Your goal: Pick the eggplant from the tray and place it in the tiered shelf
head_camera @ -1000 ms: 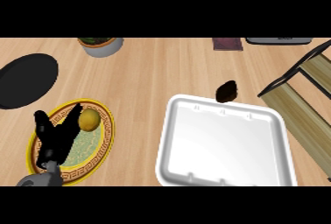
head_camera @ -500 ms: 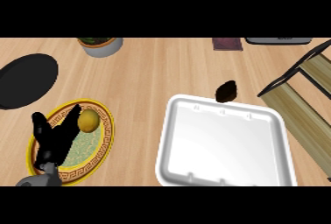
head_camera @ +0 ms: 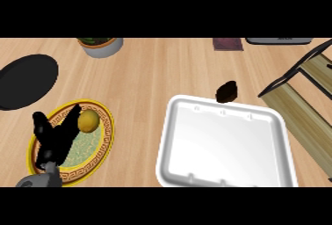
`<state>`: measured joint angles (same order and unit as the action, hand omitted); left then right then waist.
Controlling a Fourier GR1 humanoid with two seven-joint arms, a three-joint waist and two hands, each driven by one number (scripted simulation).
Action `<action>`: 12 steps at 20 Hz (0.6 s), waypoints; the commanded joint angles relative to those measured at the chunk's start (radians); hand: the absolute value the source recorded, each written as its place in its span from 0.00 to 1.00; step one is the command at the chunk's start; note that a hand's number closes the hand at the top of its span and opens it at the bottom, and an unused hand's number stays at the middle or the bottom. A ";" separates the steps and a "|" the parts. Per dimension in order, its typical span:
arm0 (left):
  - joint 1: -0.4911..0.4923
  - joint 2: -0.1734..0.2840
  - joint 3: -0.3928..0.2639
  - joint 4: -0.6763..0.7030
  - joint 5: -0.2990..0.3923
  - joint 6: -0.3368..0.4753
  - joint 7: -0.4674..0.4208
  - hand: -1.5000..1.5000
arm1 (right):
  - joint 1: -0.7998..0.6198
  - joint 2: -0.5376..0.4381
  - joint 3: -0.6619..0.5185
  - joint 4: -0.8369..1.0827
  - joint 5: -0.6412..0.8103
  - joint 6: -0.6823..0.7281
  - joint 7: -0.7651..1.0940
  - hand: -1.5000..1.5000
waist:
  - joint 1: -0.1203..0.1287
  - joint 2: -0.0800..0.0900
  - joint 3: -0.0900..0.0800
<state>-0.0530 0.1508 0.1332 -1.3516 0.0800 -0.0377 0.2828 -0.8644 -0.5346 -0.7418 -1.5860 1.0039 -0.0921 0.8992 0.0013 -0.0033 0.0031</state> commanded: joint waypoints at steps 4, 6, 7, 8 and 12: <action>0.016 0.016 0.011 -0.022 0.022 -0.026 0.029 0.50 | 0.015 -0.114 -0.039 -0.053 0.032 -0.075 0.051 0.00 | 0.000 0.001 -0.003; -0.001 0.004 0.013 0.079 -0.001 -0.021 -0.051 0.50 | 0.053 -0.081 -0.016 -0.136 0.137 -0.080 0.141 0.00 | -0.007 0.003 -0.005; 0.031 -0.028 -0.007 0.023 -0.011 0.013 -0.024 0.50 | 0.095 -0.117 -0.081 -0.182 0.090 -0.034 0.126 0.00 | -0.014 -0.001 -0.004; 0.060 0.003 -0.010 -0.067 -0.004 -0.002 0.030 0.50 | 0.124 -0.072 -0.082 -0.259 0.115 -0.057 0.158 0.00 | -0.007 -0.003 -0.003; 0.006 0.014 0.016 -0.026 0.019 -0.008 0.051 0.50 | 0.144 -0.142 -0.213 -0.386 0.060 0.018 0.182 0.00 | -0.029 -0.006 -0.003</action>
<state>-0.0376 0.1554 0.1403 -1.3752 0.0894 -0.0419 0.3070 -0.7642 -0.6408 -0.8594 -1.8481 1.0925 -0.1251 1.0157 -0.0131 -0.0068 0.0005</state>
